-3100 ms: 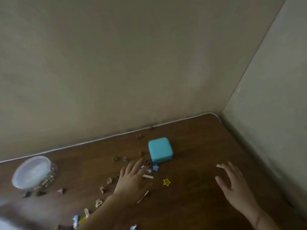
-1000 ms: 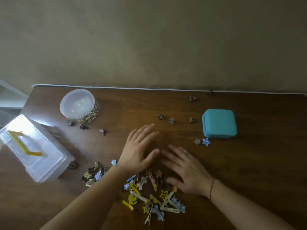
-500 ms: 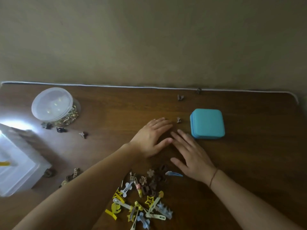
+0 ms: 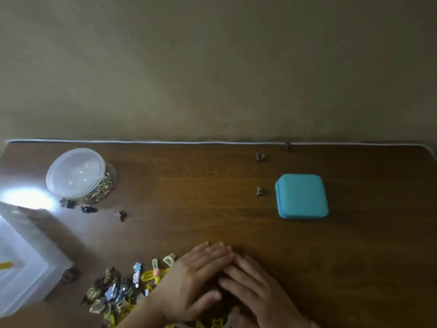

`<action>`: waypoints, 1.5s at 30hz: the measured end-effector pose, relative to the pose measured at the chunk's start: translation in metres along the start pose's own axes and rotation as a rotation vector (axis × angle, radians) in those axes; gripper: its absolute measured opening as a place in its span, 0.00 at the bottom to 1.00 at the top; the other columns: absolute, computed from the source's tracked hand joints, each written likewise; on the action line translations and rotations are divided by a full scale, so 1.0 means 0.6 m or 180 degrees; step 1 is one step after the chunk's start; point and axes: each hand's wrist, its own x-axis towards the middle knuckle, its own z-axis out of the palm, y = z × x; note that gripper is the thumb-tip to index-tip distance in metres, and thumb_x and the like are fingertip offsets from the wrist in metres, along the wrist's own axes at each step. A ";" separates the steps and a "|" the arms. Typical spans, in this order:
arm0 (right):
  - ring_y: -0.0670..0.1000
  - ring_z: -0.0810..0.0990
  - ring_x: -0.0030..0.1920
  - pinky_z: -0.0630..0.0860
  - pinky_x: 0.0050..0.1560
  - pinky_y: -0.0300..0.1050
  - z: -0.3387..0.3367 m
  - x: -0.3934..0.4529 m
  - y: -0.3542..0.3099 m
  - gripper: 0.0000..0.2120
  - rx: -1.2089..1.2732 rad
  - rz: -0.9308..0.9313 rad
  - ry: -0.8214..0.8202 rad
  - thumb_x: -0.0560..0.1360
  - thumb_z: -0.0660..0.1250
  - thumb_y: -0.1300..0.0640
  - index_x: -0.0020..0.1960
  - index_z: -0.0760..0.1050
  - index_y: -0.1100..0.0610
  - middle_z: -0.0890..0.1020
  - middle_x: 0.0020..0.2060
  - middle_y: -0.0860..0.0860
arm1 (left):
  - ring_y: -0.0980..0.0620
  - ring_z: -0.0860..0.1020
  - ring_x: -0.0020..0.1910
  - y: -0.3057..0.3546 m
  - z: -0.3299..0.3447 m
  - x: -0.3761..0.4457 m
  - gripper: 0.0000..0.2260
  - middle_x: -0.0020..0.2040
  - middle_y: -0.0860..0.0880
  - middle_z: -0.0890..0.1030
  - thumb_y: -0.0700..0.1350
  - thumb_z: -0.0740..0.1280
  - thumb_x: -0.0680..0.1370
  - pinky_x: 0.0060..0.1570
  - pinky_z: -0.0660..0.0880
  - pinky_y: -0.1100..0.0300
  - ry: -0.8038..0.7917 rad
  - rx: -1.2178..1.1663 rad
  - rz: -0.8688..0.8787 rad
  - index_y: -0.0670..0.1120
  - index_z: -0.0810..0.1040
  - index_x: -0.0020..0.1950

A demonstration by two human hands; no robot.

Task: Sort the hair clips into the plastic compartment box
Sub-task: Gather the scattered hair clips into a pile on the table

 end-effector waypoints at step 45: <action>0.44 0.62 0.74 0.65 0.72 0.52 -0.020 0.102 0.045 0.21 0.1068 0.0856 0.0518 0.77 0.63 0.54 0.69 0.71 0.55 0.69 0.72 0.47 | 0.57 0.45 0.79 -0.027 -0.015 0.055 0.32 0.80 0.52 0.57 0.66 0.45 0.80 0.78 0.43 0.51 -0.0293 0.0467 -0.0958 0.50 0.58 0.79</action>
